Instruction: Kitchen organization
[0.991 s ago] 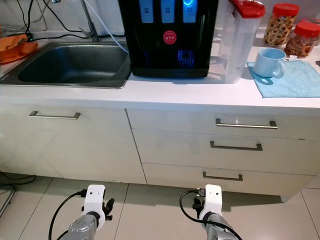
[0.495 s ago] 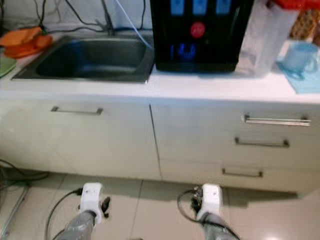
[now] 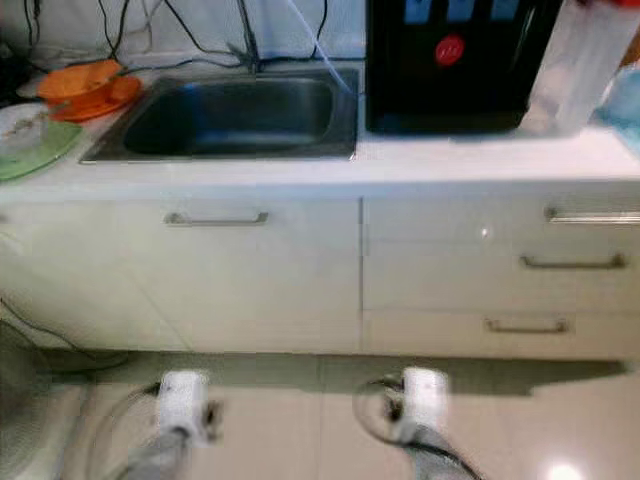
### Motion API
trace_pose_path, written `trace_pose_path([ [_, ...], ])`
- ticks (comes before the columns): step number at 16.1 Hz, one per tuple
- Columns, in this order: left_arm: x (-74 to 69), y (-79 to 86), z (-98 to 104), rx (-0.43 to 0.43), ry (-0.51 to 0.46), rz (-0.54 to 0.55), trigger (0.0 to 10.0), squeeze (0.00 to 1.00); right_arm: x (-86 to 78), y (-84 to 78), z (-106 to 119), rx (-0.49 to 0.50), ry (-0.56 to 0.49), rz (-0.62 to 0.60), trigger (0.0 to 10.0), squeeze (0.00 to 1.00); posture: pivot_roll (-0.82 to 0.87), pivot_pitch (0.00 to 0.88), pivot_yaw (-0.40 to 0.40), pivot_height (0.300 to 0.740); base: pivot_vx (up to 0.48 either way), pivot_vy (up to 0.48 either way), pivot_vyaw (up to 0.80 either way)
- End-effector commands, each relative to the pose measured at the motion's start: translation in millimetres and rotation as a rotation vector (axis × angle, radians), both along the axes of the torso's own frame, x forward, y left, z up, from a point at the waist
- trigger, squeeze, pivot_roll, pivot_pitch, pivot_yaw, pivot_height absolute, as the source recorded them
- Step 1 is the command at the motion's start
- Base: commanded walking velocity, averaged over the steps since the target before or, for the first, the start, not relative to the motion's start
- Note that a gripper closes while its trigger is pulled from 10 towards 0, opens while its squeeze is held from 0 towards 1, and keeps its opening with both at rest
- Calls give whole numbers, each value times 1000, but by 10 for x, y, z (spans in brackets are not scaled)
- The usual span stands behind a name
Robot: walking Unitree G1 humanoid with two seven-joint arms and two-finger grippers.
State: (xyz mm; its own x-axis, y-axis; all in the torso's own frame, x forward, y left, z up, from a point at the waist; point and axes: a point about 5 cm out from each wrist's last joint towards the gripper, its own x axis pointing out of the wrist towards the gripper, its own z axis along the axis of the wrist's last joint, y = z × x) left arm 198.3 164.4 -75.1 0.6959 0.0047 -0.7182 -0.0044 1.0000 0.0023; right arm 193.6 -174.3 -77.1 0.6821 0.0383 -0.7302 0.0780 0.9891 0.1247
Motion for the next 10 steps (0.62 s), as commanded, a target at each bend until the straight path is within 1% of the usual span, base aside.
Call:
trace_pose_path([
  [1, 4, 121, 11, 26, 0, 17, 10000, 0, 51, 103, 19, 25, -14, 5, 10000, 0, 34, 0, 82, 740, 0, 480, 0],
  [2, 2, 122, 10, 27, 1, 17, 10000, 0, 50, 97, 18, 27, -13, -4, 10000, 0, 35, 0, 82, 740, 0, 480, -800],
  [6, -3, 123, 8, 29, 0, 18, 10000, 0, 51, 101, 20, 19, -15, 10, 10000, 0, 36, 0, 82, 740, 0, 455, 0],
  [10, 3, 112, 14, 39, -10, 14, 10000, 0, 48, 97, 19, 19, -16, 9, 10000, 0, 33, 0, 82, 740, 0, 0, 0],
])
